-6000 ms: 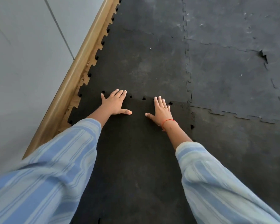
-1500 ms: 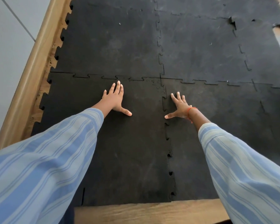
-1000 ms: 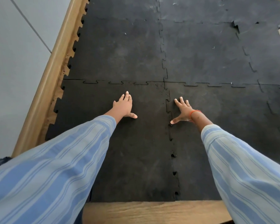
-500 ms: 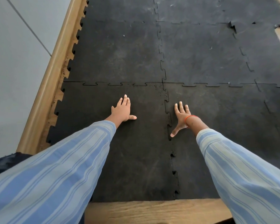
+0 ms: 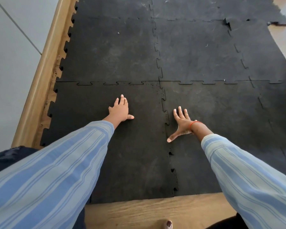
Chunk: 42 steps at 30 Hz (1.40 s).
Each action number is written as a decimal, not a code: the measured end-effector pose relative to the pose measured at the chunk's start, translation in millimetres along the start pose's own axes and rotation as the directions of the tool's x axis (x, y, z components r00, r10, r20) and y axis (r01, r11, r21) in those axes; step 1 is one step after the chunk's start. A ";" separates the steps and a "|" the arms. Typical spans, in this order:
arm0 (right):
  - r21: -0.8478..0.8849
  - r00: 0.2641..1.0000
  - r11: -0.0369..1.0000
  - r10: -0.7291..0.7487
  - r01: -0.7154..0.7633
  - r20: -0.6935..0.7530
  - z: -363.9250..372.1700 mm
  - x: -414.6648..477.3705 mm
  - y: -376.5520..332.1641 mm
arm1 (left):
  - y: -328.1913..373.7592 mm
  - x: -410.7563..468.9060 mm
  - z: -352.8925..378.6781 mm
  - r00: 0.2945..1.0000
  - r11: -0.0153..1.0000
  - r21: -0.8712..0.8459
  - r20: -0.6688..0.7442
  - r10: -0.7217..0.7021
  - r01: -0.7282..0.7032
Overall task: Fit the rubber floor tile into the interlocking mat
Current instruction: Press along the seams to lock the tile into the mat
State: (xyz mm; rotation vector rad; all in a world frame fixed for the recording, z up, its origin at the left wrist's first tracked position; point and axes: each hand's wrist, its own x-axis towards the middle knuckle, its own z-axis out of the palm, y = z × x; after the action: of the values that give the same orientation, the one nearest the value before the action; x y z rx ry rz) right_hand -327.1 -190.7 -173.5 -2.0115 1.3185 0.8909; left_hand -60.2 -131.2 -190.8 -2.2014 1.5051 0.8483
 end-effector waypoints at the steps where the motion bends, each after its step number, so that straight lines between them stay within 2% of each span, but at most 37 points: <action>1: -0.007 1.000 1.000 0.000 0.000 0.011 1.0 -2.1 -0.4 | 0.0 -0.4 -1.0 1.000 1.000 0.002 0.000 0.000 0.000; 7: -0.077 0.998 0.996 0.039 -0.042 -0.039 11.9 -4.1 -10.5 | 3.6 -4.6 -2.9 1.000 1.000 -0.004 0.012 -0.013 0.013; 13: -0.068 0.999 0.997 0.045 -0.045 0.000 24.9 -15.6 -15.1 | 15.4 -12.2 2.6 0.999 0.997 0.071 0.045 0.009 -0.012; 20: -0.043 0.998 0.999 0.027 -0.029 -0.057 38.1 -26.0 -12.1 | 24.1 -21.2 5.7 0.991 0.994 0.091 0.120 0.055 -0.066; 25: -0.111 0.996 0.990 0.088 -0.085 0.022 55.1 -36.1 -25.3 | 35.3 -33.4 17.3 0.979 0.977 0.150 0.158 0.127 -0.151; 33: -0.216 0.979 0.963 0.183 -0.160 0.093 72.8 -49.9 -46.0 | 32.5 -38.9 18.7 0.976 0.963 0.188 0.143 0.166 -0.191; 36: -0.229 0.975 0.953 0.215 -0.197 0.059 87.1 -57.4 -50.8 | 33.6 -40.3 17.3 0.973 0.957 0.211 0.160 0.167 -0.199; 42: -0.193 0.979 0.961 0.190 -0.200 -0.073 104.1 -62.8 -47.4 | 32.6 -40.2 15.6 0.971 0.956 0.212 0.171 0.169 -0.204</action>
State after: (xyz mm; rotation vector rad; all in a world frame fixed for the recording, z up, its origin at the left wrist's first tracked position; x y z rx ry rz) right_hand -324.3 -60.6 -184.0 -2.0943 1.5316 1.1049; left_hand -105.2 -105.6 -175.1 -1.8115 1.6641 0.8314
